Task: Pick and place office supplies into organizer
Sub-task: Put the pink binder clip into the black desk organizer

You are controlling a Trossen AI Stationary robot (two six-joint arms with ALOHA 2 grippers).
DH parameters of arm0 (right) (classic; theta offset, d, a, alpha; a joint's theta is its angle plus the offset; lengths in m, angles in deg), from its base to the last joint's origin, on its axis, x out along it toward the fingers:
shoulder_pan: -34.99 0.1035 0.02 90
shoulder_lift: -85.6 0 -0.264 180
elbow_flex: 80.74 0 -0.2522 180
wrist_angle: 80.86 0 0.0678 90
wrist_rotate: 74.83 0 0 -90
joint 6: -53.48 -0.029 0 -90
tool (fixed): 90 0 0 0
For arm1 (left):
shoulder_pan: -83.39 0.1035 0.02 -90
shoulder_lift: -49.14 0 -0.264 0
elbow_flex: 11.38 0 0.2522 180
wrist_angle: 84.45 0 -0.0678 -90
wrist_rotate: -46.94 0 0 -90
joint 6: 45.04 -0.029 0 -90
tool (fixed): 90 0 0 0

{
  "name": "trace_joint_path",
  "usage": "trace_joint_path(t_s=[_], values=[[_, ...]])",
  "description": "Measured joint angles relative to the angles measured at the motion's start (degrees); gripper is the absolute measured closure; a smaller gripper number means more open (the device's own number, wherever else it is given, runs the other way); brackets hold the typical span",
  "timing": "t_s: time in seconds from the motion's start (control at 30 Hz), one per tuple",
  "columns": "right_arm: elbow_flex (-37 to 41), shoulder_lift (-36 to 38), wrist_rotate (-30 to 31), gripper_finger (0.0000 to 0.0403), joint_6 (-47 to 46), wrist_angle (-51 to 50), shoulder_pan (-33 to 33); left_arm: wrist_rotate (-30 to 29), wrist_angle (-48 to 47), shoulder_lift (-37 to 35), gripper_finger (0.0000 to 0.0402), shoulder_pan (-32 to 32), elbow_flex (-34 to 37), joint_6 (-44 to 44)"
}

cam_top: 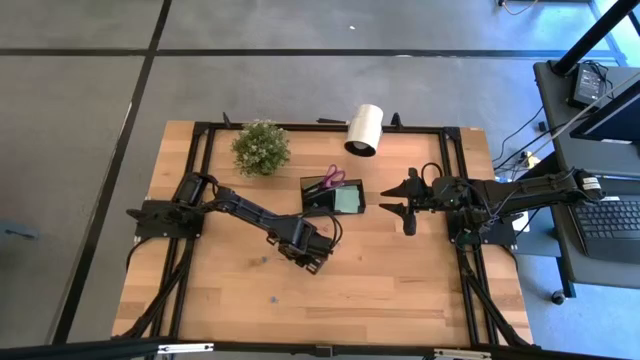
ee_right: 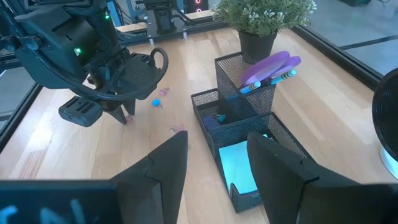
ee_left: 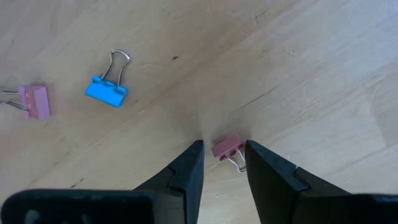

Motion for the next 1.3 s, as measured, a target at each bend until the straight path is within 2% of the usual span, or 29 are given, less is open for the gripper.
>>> trace_joint_path(t_s=[0.4,1.0,1.3], values=[[0.0,0.0,-0.02,0.0232,-0.02,0.0,0.0,-0.31,-0.47,-0.01,0.0339,0.0,0.03,-0.19],[0.0,0.0,0.0,0.0232,-0.04,0.04,-0.02,-1.98,-0.78,-2.25,0.0344,0.97,0.17,-9.3],[0.0,0.0,-0.01,0.0232,-0.03,0.03,0.0,-2.15,-0.86,-2.36,0.0345,2.31,-0.15,-10.86]])
